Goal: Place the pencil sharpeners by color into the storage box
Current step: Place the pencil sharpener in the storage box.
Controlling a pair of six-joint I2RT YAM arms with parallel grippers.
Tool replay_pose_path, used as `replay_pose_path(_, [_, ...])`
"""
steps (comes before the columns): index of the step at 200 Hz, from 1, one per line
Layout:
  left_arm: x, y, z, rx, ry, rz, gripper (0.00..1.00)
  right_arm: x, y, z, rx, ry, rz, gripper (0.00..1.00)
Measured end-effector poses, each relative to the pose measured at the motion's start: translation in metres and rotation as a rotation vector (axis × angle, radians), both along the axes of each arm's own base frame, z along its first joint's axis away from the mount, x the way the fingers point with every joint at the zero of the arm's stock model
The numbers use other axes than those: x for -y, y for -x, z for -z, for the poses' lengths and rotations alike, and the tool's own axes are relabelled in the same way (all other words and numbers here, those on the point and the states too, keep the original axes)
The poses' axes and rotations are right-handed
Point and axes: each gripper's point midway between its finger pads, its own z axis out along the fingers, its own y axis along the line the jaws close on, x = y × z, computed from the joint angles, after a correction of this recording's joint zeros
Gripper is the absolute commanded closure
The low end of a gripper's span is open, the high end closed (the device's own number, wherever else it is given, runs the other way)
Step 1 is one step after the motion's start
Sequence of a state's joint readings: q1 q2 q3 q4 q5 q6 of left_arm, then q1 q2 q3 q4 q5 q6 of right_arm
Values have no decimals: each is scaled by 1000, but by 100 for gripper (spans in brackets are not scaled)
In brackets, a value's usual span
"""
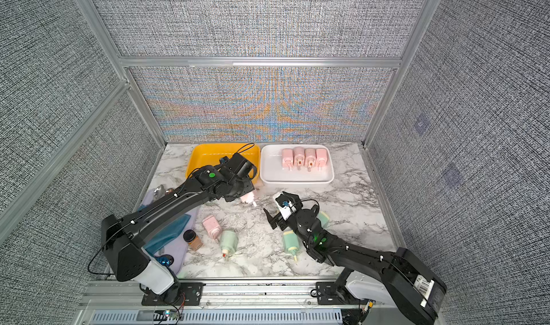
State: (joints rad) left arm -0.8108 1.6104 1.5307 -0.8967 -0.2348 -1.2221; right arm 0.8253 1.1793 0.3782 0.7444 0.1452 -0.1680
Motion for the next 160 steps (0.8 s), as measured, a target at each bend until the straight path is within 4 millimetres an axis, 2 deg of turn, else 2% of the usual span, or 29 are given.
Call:
replay_pose_path(32, [-10,-6,-4,-28,86,-156,100,-26,0,-12,104,54,-67,1])
replay_pose_path(67, [-25,-11,-17,-20,174,-294,100,-47,-12,-27,206,115,-85,1])
replay_pose_path(93, [-39,-16,-15,-41,207,-396,100,-64,-20,-34,261,154,-108,1])
replay_pose_path(114, [-47,-12,-8,-81,221,-466,100,-79,-30,-40,291,172,-120,1])
replay_pose_path(160, [-50,-10,5,-149,253,-519,100,-111,-33,-41,312,204,-224,2])
